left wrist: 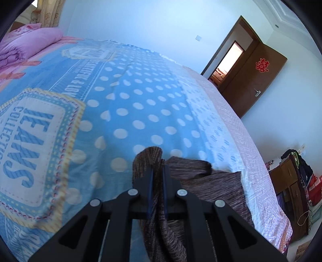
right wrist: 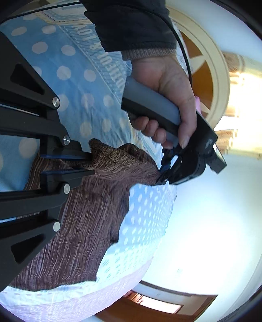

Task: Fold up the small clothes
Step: 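Lift the held edge and fold it across the sweater with the left gripper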

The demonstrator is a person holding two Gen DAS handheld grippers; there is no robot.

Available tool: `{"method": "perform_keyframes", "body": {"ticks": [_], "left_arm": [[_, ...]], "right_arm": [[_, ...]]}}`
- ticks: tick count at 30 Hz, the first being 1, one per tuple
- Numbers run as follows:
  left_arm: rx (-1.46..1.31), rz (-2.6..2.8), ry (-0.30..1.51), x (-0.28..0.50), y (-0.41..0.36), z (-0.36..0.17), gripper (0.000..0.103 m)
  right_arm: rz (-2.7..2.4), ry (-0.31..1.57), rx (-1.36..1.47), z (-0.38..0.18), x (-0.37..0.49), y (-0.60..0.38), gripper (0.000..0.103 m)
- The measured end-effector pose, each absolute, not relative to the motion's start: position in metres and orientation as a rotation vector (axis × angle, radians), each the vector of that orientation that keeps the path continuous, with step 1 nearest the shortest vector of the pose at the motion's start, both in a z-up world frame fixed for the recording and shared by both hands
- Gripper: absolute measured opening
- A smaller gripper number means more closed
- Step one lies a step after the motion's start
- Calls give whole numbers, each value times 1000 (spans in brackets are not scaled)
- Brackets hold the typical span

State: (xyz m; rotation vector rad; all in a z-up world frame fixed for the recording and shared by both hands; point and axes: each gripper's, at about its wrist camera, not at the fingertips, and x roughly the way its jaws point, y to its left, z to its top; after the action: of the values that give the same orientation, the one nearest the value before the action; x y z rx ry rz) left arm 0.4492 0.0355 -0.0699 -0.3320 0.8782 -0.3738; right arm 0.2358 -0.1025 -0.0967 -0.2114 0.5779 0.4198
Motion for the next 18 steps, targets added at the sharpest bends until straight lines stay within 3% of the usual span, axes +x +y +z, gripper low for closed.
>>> {"method": "perform_keyframes", "body": {"ticks": [18], "left_arm": [[-247,-493,858,453,-79,-48,8]], "right_arm": [[304,570,9,-87,222,-212,7]]}}
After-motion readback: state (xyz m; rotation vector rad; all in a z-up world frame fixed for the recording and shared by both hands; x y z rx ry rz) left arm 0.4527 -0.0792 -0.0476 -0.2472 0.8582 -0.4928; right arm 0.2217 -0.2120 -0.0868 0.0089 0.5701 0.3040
